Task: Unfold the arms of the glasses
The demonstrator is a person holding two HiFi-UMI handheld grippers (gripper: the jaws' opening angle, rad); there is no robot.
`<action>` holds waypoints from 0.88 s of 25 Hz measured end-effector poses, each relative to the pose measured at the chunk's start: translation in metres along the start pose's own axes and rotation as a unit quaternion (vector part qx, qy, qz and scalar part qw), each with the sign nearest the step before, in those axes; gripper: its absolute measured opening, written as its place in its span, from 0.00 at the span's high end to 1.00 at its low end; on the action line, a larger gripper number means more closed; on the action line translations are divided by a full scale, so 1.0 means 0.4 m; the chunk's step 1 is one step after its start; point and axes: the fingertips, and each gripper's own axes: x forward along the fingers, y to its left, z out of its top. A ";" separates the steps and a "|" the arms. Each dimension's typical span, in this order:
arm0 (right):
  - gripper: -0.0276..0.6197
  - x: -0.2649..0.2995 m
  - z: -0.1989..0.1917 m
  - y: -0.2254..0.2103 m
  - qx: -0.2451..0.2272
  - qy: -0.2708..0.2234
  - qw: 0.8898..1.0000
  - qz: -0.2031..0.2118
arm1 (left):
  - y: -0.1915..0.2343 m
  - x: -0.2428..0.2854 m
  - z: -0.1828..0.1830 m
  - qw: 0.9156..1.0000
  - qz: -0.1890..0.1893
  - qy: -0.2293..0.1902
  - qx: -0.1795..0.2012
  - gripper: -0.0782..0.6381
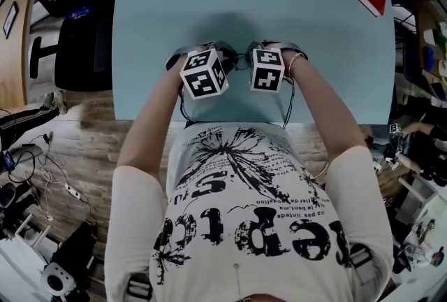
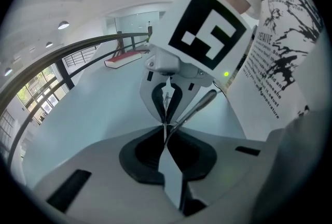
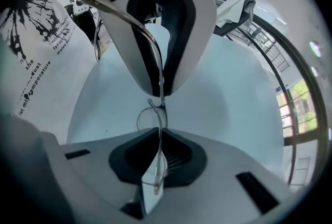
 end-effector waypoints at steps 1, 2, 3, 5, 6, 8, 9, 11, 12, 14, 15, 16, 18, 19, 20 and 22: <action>0.91 -0.008 0.003 0.002 -0.006 -0.008 1.000 -0.003 | 0.001 -0.003 -0.002 1.000 0.005 -0.001 0.001 0.85; 0.91 -0.018 0.007 0.004 -0.013 -0.018 1.000 -0.009 | 0.003 -0.008 -0.004 1.000 0.012 -0.001 0.004 0.85; 0.91 -0.030 0.012 0.004 -0.021 -0.031 0.999 -0.016 | 0.005 -0.014 -0.007 1.000 0.019 -0.001 0.008 0.85; 0.91 -0.058 0.020 0.000 -0.031 -0.058 0.997 -0.036 | 0.007 -0.023 -0.016 1.000 0.030 -0.003 0.006 0.85; 0.91 -0.070 0.021 -0.003 -0.031 -0.070 0.996 -0.045 | 0.007 -0.024 -0.021 0.999 0.032 -0.005 0.001 0.85; 0.91 -0.090 0.017 -0.008 -0.023 -0.087 0.994 -0.059 | 0.005 -0.021 -0.030 0.999 0.033 -0.007 -0.009 0.85; 0.91 -0.100 0.014 -0.010 -0.020 -0.093 0.993 -0.065 | 0.004 -0.019 -0.032 0.999 0.034 -0.006 -0.011 0.85; 0.91 -0.122 0.012 -0.011 -0.019 -0.105 0.991 -0.075 | 0.003 -0.020 -0.035 0.999 0.036 0.002 -0.007 0.85; 0.91 -0.134 0.012 -0.009 -0.020 -0.110 0.991 -0.078 | 0.001 -0.022 -0.035 0.999 0.038 0.007 -0.003 0.85; 0.91 -0.154 0.004 -0.003 -0.021 -0.110 0.990 -0.084 | -0.003 -0.027 -0.036 0.999 0.039 0.014 0.004 0.85; 0.92 -0.162 -0.005 0.000 -0.022 -0.105 0.990 -0.088 | -0.004 -0.031 -0.037 0.999 0.040 0.016 0.004 0.85; 0.92 -0.170 -0.016 0.003 -0.020 -0.100 0.991 -0.090 | -0.005 -0.034 -0.038 0.999 0.041 0.017 0.003 0.85; 0.92 -0.186 -0.036 0.007 -0.008 -0.099 0.991 -0.093 | -0.006 -0.041 -0.043 0.999 0.044 0.020 0.000 0.85; 0.92 -0.194 -0.046 0.009 0.001 -0.101 0.991 -0.093 | -0.007 -0.043 -0.044 0.999 0.045 0.023 0.000 0.85; 0.92 -0.202 -0.056 0.012 0.010 -0.101 0.990 -0.094 | -0.009 -0.044 -0.044 0.999 0.046 0.024 -0.001 0.85; 0.92 -0.210 -0.081 0.016 0.026 -0.096 0.991 -0.095 | -0.009 -0.042 -0.040 0.998 0.049 0.025 -0.001 0.85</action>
